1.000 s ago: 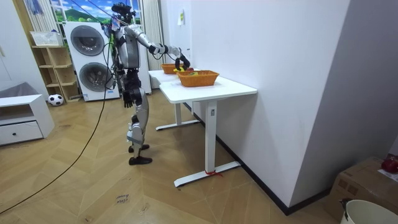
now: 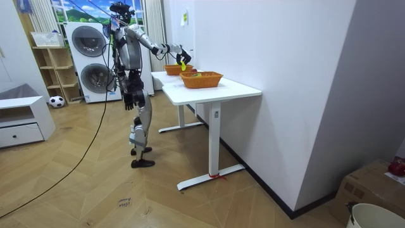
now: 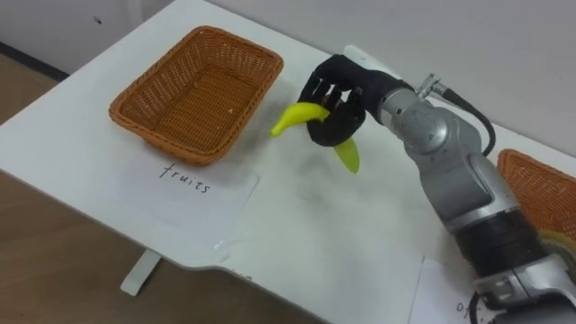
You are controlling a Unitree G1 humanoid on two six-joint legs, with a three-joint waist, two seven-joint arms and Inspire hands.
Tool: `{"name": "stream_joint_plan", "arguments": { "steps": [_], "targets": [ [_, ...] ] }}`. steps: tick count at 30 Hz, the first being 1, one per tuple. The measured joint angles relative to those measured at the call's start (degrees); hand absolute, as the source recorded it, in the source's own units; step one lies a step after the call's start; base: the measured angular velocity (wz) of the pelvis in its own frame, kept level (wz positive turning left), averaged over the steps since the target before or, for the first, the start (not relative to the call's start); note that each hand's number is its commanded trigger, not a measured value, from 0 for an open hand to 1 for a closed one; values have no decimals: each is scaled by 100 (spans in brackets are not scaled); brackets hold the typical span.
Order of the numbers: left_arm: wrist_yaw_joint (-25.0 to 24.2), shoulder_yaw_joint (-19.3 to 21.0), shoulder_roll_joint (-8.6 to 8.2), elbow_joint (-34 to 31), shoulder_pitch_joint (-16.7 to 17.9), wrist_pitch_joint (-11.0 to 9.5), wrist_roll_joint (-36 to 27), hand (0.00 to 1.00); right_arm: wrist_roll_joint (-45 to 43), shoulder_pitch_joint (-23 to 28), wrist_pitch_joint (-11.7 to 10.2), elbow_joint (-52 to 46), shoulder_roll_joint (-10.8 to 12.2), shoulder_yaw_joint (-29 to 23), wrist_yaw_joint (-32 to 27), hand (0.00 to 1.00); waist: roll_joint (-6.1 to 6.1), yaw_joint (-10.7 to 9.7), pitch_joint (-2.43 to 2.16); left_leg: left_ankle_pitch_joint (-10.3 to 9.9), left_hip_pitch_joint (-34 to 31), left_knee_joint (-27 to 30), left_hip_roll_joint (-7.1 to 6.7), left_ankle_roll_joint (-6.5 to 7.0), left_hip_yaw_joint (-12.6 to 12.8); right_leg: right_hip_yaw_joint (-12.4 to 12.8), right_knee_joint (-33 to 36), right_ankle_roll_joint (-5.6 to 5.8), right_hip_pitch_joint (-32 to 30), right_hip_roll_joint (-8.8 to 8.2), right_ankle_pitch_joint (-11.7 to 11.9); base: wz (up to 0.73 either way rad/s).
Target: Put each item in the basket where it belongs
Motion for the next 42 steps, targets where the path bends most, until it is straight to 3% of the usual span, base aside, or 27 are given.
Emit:
{"name": "stream_joint_plan", "arguments": {
  "steps": [7, 12, 19, 24, 42],
  "targets": [
    [-36, 0, -16, -50, 200, 12, 83, 0, -1, -266, 29, 7, 391, 55, -138, 100, -1, 29, 1, 0, 18, 6, -3, -1, -94, -45, -11, 4, 64, 7, -2, 9],
    [-47, 8, -54, -63, 92, 0, 97, 0, 17, -328, -5, 49, 424, 249, -338, 100, -3, 333, 3, 0, 27, 7, -13, -1, -163, -41, -12, 7, 89, 5, -4, 6],
    [-54, 7, -86, -64, 90, -22, 299, 0, 112, -333, -92, 138, 488, 273, -689, 100, 3, 474, 12, -1, -41, 33, -89, 0, -318, -224, -11, 45, 87, -26, -29, 11],
    [-102, 30, -112, -64, 145, -30, 657, 0, 282, -386, -95, 137, 491, 273, -950, 100, -11, 483, 15, 1, -88, 51, -100, 2, -416, -356, -7, 53, 86, -57, -33, 12],
    [-444, 222, -148, -103, 368, -40, 691, 0, 445, -666, -147, 292, 569, 394, -1897, 100, -44, 635, 27, 13, -103, 32, -183, 27, -486, -367, -9, 133, 124, -99, -85, 3]
  ]
}}
